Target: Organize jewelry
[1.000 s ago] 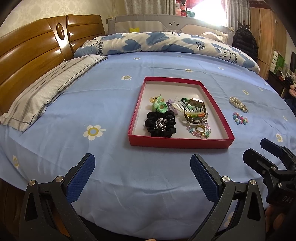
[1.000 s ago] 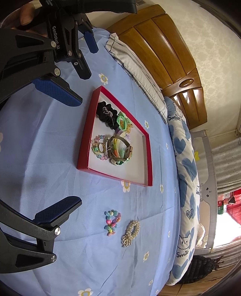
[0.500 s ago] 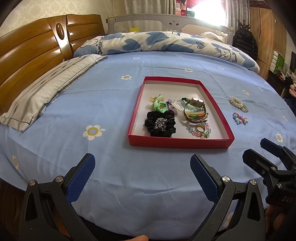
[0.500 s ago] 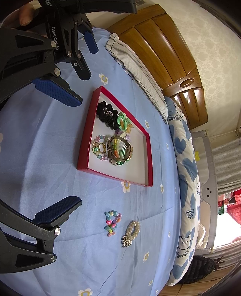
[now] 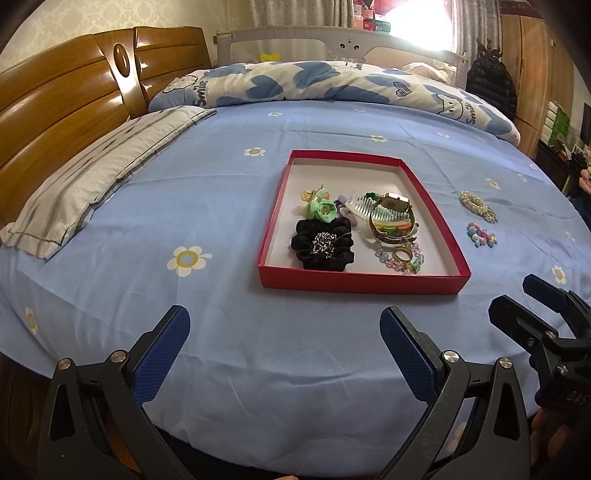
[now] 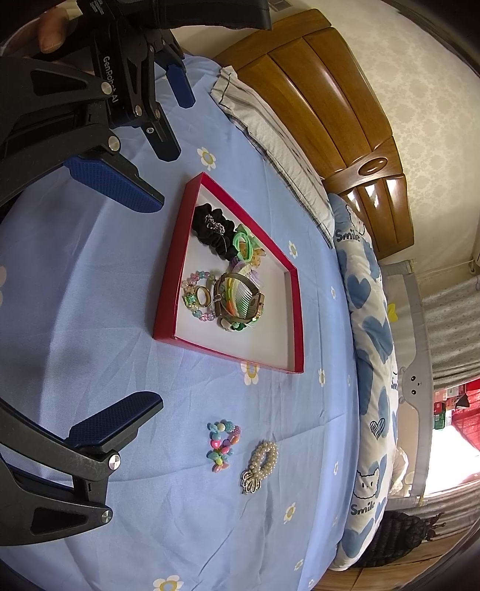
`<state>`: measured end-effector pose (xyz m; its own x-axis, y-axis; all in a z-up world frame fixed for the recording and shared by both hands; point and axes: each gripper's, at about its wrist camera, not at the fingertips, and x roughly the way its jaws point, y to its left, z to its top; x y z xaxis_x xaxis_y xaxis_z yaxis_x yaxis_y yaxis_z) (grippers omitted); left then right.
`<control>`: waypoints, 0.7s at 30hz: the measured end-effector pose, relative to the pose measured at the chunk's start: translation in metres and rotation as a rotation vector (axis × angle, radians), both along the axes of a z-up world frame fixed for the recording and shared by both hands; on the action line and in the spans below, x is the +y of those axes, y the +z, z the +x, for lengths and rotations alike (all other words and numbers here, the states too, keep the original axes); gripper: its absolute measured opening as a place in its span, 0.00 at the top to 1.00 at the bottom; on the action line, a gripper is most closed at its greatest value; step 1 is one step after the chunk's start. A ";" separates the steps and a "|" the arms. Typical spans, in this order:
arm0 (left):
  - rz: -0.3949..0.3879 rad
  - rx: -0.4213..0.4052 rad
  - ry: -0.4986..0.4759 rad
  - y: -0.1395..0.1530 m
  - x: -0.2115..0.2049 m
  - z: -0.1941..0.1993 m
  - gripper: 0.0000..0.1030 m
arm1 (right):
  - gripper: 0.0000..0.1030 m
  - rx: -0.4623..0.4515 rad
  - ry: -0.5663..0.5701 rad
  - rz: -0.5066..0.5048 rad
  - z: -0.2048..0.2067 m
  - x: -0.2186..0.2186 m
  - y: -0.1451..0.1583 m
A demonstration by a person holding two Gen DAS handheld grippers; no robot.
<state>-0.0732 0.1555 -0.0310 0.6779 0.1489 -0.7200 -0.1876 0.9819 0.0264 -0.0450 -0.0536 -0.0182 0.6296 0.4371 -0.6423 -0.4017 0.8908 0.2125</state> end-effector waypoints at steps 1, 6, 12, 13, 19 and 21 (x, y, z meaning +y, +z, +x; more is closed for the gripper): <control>-0.001 0.000 0.001 0.000 0.000 0.000 0.00 | 0.04 0.000 0.000 0.000 0.000 0.000 0.000; 0.000 -0.002 0.003 0.001 0.001 0.000 0.00 | 0.04 0.000 0.000 0.000 0.000 0.000 0.000; 0.003 -0.003 0.003 0.001 0.001 0.000 0.00 | 0.04 0.000 0.000 0.000 0.000 0.000 0.000; 0.003 -0.003 0.002 0.001 0.001 0.000 0.00 | 0.04 0.000 0.000 0.000 0.000 0.000 0.000; 0.002 -0.002 0.000 0.001 0.001 0.000 0.00 | 0.04 0.001 0.002 -0.001 0.000 0.000 0.000; 0.003 -0.002 0.001 0.001 0.001 0.000 0.00 | 0.04 0.000 0.001 -0.001 0.000 0.000 0.001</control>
